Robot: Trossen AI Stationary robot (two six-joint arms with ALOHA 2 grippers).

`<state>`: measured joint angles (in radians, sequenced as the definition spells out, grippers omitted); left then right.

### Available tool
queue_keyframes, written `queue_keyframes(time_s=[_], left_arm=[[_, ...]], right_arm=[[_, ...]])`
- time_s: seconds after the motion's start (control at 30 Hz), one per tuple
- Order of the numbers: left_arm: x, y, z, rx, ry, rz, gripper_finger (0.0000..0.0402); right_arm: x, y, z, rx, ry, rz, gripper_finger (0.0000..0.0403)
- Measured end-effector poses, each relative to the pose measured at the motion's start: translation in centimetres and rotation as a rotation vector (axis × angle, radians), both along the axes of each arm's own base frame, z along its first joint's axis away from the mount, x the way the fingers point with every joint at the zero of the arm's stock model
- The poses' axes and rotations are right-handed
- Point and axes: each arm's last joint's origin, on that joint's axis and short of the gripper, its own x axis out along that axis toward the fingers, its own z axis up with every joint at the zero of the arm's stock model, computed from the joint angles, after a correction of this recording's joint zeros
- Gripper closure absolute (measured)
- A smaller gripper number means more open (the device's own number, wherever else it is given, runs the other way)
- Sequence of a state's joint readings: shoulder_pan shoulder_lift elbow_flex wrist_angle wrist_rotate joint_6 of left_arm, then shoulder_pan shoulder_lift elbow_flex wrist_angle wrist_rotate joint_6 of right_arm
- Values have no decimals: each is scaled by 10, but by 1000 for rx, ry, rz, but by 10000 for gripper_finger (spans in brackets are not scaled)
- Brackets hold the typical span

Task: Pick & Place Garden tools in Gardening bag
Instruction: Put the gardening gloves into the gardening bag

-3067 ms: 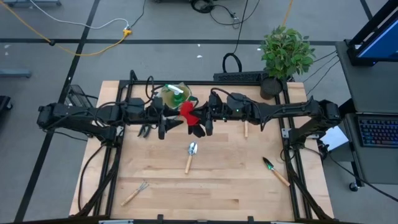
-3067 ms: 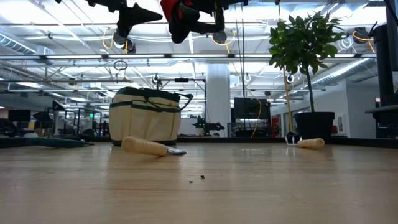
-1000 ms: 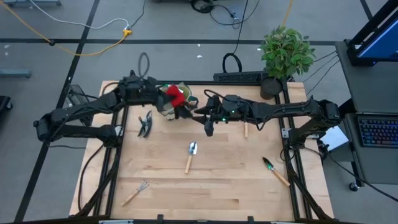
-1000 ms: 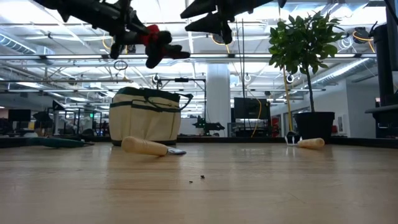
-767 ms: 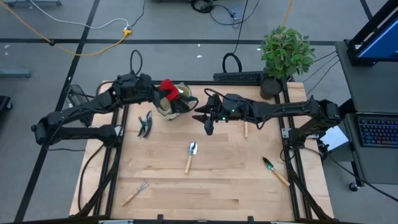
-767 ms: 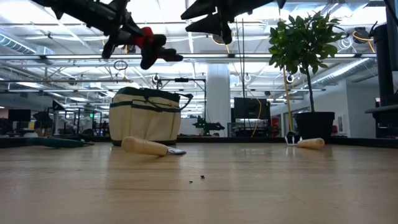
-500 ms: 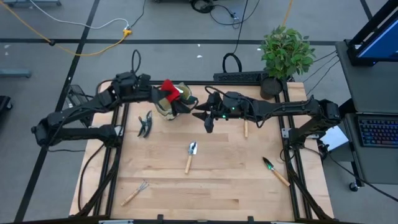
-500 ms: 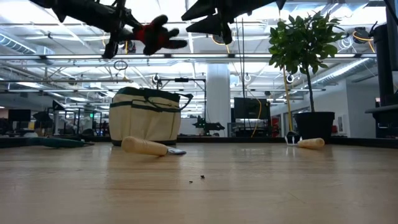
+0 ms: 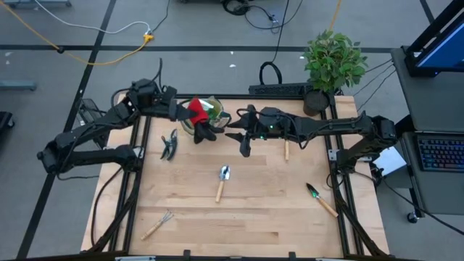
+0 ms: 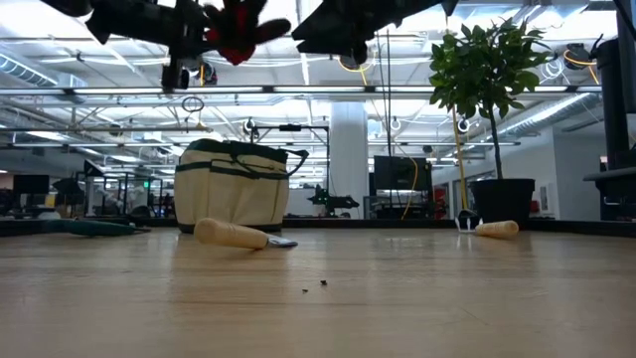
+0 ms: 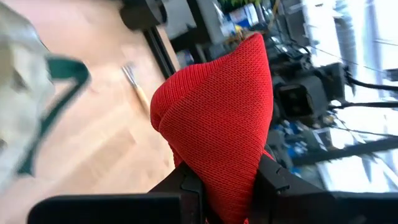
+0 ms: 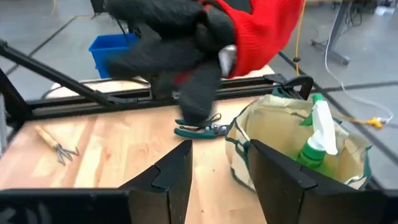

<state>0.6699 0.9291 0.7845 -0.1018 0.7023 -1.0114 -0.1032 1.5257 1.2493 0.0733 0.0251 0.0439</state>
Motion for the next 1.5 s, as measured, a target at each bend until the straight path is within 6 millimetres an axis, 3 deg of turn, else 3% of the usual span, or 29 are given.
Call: queue_keyframes(time_s=[0.5,0.87,1.17,1.5], left_arm=[[-3,-4,1,-312,5,-176,337],[-1,-8,2,-501,43,-211,337],[1,-13,4,-620,64,-254,337],[17,-17,18,-667,-29,-283,337]], right_arm=[[4,8,23,-442,-202,163,253],[5,14,24,-739,-160,154,199],[8,14,25,-831,-188,150,152],[41,11,2,-841,-272,114,119]])
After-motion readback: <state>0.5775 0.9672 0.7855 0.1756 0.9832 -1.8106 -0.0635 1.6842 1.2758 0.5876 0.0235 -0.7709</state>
